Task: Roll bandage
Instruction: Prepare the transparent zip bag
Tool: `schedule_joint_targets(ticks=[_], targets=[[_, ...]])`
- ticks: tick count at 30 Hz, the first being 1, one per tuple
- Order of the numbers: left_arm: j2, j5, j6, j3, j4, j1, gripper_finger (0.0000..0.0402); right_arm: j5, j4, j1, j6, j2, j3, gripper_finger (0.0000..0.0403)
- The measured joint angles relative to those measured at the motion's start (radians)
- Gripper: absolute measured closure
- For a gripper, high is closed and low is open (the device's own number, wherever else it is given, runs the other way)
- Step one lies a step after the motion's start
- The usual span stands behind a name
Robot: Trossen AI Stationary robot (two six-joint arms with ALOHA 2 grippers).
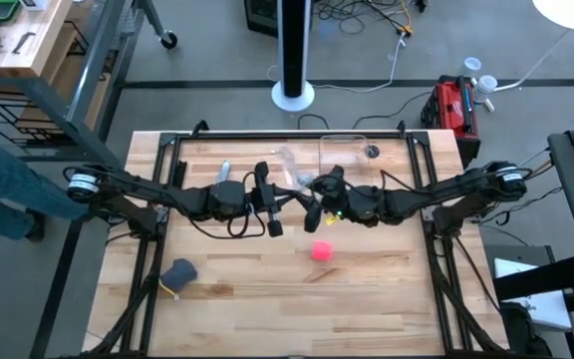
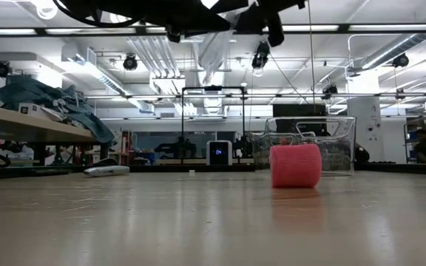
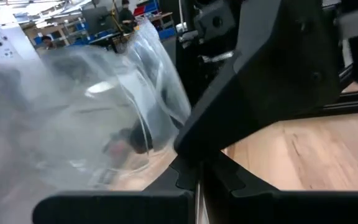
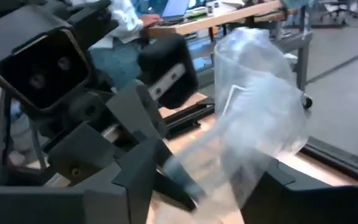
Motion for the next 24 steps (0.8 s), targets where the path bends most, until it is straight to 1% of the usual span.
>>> schedule_joint_targets(ticks=[5,9,12,14,16,19,22,24], targets=[[-0.001,0.002,0.000,-0.005,0.002,0.000,0.0401,-0.018,-0.105,0.000,-0.034,0.002,0.061,0.0286],[-0.007,0.002,0.000,-0.008,0.001,0.000,0.0401,-0.020,-0.173,0.000,-0.043,-0.015,0.073,0.0310],[-0.015,0.052,0.000,-0.010,0.004,0.000,0.0401,-0.026,-0.182,0.002,-0.043,-0.028,0.063,0.0324],[-0.023,0.080,-0.001,-0.012,-0.002,0.001,0.0401,-0.032,-0.191,0.004,-0.044,-0.040,0.053,0.0331],[-0.028,0.087,-0.006,-0.015,-0.002,0.001,0.0401,-0.041,-0.192,0.004,-0.045,-0.049,0.044,0.0337],[-0.046,0.096,-0.027,-0.028,-0.002,0.002,0.0401,-0.089,-0.196,0.003,-0.055,-0.068,0.037,0.0342],[-0.080,0.102,-0.045,-0.045,-0.042,0.012,0.0401,-0.133,-0.204,0.003,-0.072,-0.085,0.033,0.0343],[-0.099,0.102,-0.071,-0.057,-0.044,0.018,0.0401,-0.141,-0.211,0.007,-0.080,-0.092,0.029,0.0340]])
